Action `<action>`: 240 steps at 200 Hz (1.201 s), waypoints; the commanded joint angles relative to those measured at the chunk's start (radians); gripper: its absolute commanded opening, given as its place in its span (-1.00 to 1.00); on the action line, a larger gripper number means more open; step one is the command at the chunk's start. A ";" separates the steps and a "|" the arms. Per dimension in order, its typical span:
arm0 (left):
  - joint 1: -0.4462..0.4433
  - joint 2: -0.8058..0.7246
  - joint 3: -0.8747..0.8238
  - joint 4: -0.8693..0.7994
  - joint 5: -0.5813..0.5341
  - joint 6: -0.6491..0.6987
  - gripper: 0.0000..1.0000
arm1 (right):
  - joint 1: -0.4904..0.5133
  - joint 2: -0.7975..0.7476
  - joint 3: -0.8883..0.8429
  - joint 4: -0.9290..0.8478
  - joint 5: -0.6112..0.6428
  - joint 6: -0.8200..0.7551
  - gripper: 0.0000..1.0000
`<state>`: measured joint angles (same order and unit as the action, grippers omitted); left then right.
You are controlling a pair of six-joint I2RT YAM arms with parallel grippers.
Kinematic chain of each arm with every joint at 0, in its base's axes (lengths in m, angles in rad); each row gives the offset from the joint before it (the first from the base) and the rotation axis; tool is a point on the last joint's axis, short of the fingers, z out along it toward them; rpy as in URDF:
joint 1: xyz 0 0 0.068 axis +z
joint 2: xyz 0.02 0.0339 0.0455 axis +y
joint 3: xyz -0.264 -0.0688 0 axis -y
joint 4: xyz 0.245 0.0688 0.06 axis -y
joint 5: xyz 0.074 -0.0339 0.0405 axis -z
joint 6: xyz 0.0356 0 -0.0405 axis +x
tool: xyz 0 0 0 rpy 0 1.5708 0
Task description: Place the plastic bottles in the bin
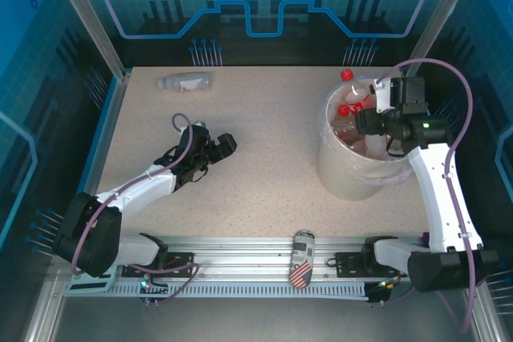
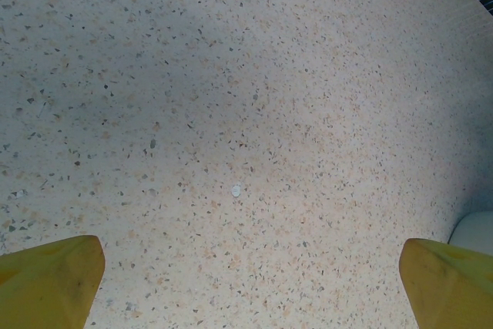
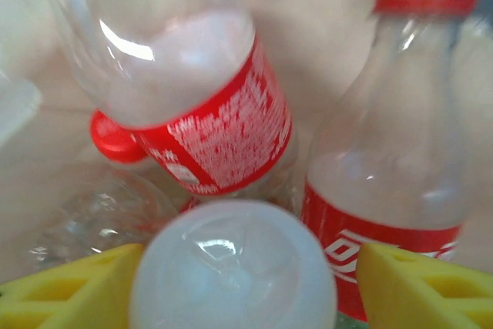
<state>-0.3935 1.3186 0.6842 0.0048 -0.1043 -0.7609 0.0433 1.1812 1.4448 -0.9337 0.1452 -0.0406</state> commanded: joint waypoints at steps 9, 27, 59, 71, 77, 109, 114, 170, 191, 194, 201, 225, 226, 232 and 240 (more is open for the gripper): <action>0.005 0.001 0.021 -0.005 -0.002 0.000 0.99 | -0.016 -0.050 0.076 0.006 -0.081 0.030 0.45; 0.010 0.002 0.023 -0.008 -0.011 -0.005 0.99 | -0.017 -0.069 0.058 0.038 -0.142 0.043 0.45; 0.068 0.023 0.065 -0.052 -0.015 -0.051 0.98 | -0.017 -0.122 0.003 0.123 -0.301 0.080 0.45; 0.108 0.046 0.118 -0.095 -0.026 -0.049 0.99 | -0.017 -0.129 -0.005 0.135 -0.350 0.097 0.45; 0.126 0.064 0.151 -0.120 -0.042 -0.050 0.98 | -0.017 -0.131 -0.008 0.139 -0.369 0.104 0.45; 0.217 0.212 0.356 -0.220 -0.146 -0.100 0.98 | -0.015 -0.153 -0.053 0.166 -0.413 0.141 0.45; 0.235 0.243 0.389 -0.231 -0.154 -0.109 0.98 | -0.015 -0.156 -0.060 0.168 -0.420 0.144 0.45; 0.436 0.596 0.742 -0.265 -0.070 -0.299 0.98 | -0.010 -0.195 -0.126 0.143 -0.420 0.158 0.45; 0.489 0.713 0.844 -0.246 0.009 -0.408 0.96 | -0.008 -0.198 -0.137 0.136 -0.413 0.158 0.45; 0.493 0.725 0.855 -0.235 0.012 -0.418 0.96 | -0.009 -0.199 -0.138 0.133 -0.413 0.157 0.45; 0.499 0.749 0.875 -0.204 0.007 -0.434 0.95 | -0.010 -0.201 -0.141 0.134 -0.412 0.157 0.45; 0.515 0.849 0.999 -0.186 -0.002 -0.437 0.94 | -0.008 -0.203 -0.147 0.133 -0.400 0.154 0.45; 0.515 0.854 1.006 -0.190 -0.003 -0.436 0.94 | -0.008 -0.204 -0.147 0.132 -0.399 0.154 0.45; 0.518 0.881 1.050 -0.213 -0.007 -0.433 0.95 | -0.008 -0.203 -0.147 0.130 -0.395 0.153 0.45; 0.522 0.920 1.106 -0.248 -0.004 -0.439 0.95 | -0.008 -0.204 -0.150 0.128 -0.390 0.153 0.45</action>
<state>0.1226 2.1601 1.6379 -0.2035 -0.1337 -1.1538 0.0425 0.9913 1.3052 -0.7967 -0.2462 0.1055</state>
